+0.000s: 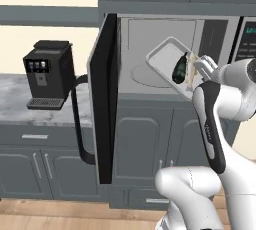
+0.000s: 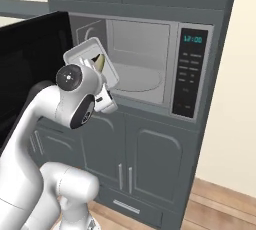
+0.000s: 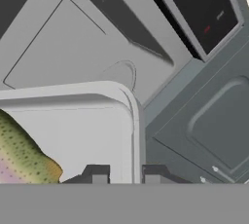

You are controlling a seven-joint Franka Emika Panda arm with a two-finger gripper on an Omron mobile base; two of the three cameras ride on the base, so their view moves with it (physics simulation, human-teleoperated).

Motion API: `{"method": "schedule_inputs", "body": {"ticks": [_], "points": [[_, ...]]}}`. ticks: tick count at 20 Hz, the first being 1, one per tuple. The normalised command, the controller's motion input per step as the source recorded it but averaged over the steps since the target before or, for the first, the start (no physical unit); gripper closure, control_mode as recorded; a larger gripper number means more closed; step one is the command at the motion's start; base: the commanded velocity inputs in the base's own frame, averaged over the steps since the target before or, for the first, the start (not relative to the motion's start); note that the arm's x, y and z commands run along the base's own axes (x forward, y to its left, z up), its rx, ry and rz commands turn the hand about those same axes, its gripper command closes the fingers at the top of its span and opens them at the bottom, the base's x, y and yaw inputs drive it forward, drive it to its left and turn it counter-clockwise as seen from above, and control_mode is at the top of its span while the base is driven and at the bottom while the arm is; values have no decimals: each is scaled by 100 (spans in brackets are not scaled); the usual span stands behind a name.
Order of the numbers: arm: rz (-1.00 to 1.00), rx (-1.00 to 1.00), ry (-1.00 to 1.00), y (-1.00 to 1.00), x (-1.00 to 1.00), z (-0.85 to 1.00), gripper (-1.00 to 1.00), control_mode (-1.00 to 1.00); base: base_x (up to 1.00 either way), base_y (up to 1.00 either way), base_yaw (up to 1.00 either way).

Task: Place the tupperware containing the fish and eggplant meal in the microwave. Close the microwave door and press the start button to reheat the meal.

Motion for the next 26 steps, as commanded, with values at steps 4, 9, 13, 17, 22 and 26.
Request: {"method": "schedule_inputs", "body": {"ticks": [4,9,13,17,22,26], "points": [[0,0,0,0,0,0,100,100,3,-27,16],[1,0,0,0,0,0,100,-100,0,0,2],[0,0,0,0,10,0,100,-100,0,0,0],[0,0,2,0,13,-3,100,-100,0,0,0],[0,1,4,0,35,-16,100,-100,0,0,0],[-7,1,8,2,54,-34,100,-100,0,0,0]]}}
